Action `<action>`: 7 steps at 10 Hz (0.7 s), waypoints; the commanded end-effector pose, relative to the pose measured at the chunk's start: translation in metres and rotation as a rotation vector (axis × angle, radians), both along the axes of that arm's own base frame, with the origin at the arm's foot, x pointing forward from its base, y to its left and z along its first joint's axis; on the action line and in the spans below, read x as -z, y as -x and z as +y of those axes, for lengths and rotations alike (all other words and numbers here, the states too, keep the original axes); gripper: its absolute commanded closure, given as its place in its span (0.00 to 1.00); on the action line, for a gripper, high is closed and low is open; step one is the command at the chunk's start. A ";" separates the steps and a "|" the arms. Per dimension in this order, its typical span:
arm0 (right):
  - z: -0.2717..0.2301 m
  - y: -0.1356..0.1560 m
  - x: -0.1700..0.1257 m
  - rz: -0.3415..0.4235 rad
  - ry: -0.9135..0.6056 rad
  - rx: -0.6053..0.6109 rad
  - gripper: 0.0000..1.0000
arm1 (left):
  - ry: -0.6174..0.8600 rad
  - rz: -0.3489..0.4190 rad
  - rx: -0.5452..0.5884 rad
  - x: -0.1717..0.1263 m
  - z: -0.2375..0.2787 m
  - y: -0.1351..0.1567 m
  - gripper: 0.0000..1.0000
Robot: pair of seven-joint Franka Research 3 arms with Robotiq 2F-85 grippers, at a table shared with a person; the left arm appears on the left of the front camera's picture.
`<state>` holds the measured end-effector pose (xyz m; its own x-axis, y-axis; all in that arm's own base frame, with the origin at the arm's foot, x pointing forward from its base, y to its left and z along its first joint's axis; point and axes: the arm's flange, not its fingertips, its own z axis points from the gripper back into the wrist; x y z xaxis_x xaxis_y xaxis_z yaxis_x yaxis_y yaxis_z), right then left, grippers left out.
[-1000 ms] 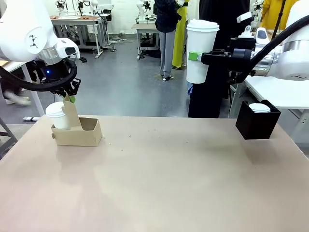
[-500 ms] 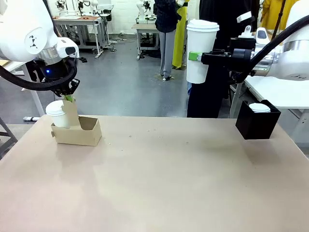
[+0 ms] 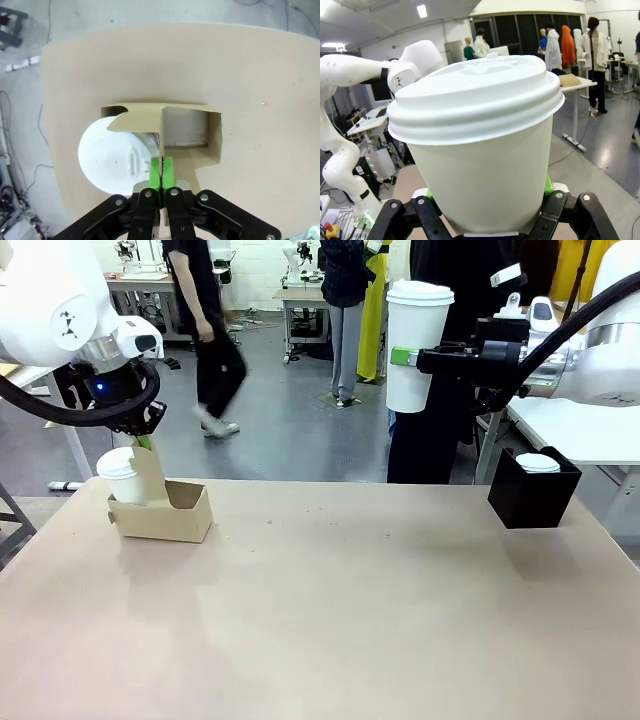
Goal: Pour a drink into a cup and package it in a carrier.
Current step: Position the Cup Carrier in the center of the table.
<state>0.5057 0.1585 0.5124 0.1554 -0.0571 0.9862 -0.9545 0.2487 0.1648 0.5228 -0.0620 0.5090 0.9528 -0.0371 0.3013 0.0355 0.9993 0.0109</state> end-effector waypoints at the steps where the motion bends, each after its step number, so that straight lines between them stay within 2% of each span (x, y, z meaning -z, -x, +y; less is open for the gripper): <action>1: 0.003 -0.002 -0.005 -0.008 0.006 0.010 0.19 | 0.029 -0.044 -0.055 -0.033 -0.010 0.020 0.98; 3: 0.003 -0.002 -0.005 -0.008 0.006 0.010 0.19 | 0.058 -0.063 -0.084 -0.073 -0.043 0.050 0.98; 5: 0.003 -0.002 -0.005 -0.008 0.006 0.010 0.19 | 0.095 -0.072 -0.105 -0.098 -0.095 0.093 0.98; 7: 0.003 -0.002 -0.005 -0.008 0.006 0.010 0.19 | 0.133 -0.074 -0.111 -0.100 -0.149 0.125 0.98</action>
